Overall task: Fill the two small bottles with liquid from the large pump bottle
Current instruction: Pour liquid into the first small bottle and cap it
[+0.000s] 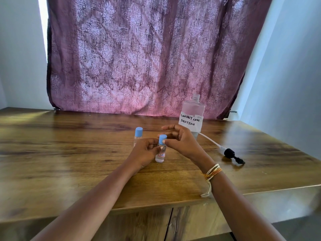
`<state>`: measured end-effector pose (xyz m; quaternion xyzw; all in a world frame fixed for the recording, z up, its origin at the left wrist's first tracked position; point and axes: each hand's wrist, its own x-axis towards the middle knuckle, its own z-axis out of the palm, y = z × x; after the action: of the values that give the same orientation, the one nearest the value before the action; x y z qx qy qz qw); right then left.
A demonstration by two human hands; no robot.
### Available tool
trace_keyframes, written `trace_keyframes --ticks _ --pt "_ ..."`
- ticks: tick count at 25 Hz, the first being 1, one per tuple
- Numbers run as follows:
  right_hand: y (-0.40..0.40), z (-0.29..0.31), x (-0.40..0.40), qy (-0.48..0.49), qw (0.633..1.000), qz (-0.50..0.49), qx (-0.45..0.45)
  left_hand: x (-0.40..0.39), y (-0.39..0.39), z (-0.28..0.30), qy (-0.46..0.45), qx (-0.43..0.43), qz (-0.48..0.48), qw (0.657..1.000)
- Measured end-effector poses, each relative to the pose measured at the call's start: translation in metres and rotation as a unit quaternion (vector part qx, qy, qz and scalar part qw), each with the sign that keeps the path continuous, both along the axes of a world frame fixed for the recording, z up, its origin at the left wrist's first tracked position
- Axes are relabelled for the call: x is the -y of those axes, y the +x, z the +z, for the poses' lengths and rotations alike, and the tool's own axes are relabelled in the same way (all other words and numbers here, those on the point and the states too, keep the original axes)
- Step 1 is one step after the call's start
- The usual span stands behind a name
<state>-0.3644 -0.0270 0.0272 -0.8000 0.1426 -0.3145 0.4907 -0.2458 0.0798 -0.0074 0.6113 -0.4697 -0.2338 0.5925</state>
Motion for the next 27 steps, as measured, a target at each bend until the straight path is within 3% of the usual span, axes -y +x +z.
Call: trace_keyframes --ticks 4,14,18,22,27 --pt "-0.002 -0.001 0.003 0.008 0.999 0.038 -0.009 0.000 0.001 -0.001 0.006 0.011 0.008 1.000" --pt "0.003 -0.003 -0.003 -0.031 0.997 -0.066 0.026 -0.002 0.001 -0.002 -0.004 0.008 0.023 1.000" --pt "0.002 -0.015 -0.002 0.004 0.998 -0.045 0.045 -0.003 -0.001 -0.002 -0.008 0.044 0.017 0.999" --pt "-0.006 -0.034 0.004 0.040 0.998 0.008 -0.054 -0.004 -0.001 -0.002 -0.014 0.062 0.025 0.998" --pt "-0.004 -0.042 0.007 -0.018 0.993 -0.048 -0.102 -0.003 0.000 -0.004 -0.001 0.060 0.052 0.997"
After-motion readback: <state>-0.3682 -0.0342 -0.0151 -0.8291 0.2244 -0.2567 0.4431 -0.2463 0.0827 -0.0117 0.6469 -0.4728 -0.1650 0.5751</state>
